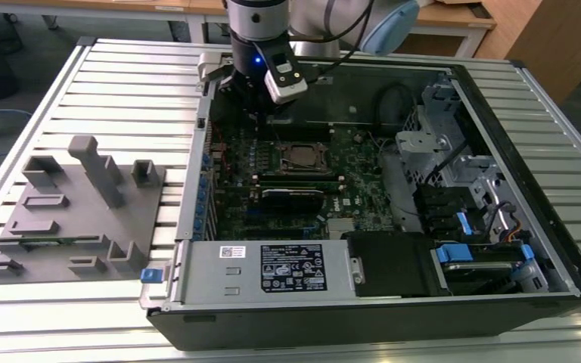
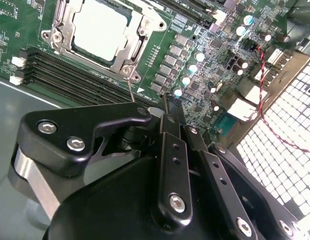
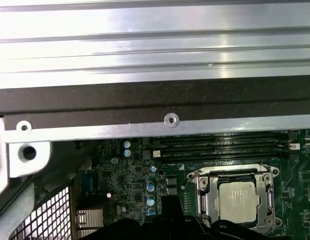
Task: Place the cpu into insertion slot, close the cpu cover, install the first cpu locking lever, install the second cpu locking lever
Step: 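Install the first cpu locking lever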
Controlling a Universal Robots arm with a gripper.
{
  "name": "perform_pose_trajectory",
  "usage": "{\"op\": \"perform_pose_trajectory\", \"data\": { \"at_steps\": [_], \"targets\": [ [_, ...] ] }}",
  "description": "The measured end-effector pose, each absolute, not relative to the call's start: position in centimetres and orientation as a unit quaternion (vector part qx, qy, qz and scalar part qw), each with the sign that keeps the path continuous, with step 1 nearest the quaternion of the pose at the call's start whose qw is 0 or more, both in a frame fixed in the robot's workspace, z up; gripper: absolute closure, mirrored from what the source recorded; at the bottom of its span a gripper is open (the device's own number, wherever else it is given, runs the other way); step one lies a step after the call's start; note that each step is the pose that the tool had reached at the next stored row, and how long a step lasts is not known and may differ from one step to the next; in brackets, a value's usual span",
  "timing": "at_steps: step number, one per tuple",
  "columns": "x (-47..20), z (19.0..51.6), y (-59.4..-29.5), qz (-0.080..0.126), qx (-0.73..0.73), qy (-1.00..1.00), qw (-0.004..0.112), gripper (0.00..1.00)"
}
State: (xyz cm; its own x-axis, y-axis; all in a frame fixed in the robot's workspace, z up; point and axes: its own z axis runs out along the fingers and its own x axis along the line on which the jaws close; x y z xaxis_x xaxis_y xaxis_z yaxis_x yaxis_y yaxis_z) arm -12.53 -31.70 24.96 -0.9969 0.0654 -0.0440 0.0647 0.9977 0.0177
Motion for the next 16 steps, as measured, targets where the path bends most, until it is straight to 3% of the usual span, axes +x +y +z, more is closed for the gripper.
{"op": "perform_pose_trajectory", "data": {
  "at_steps": [16],
  "targets": [
    [-12.7,24.6,-30.1,0.008,0.032,0.999,0.023,0.9]
  ]
}}
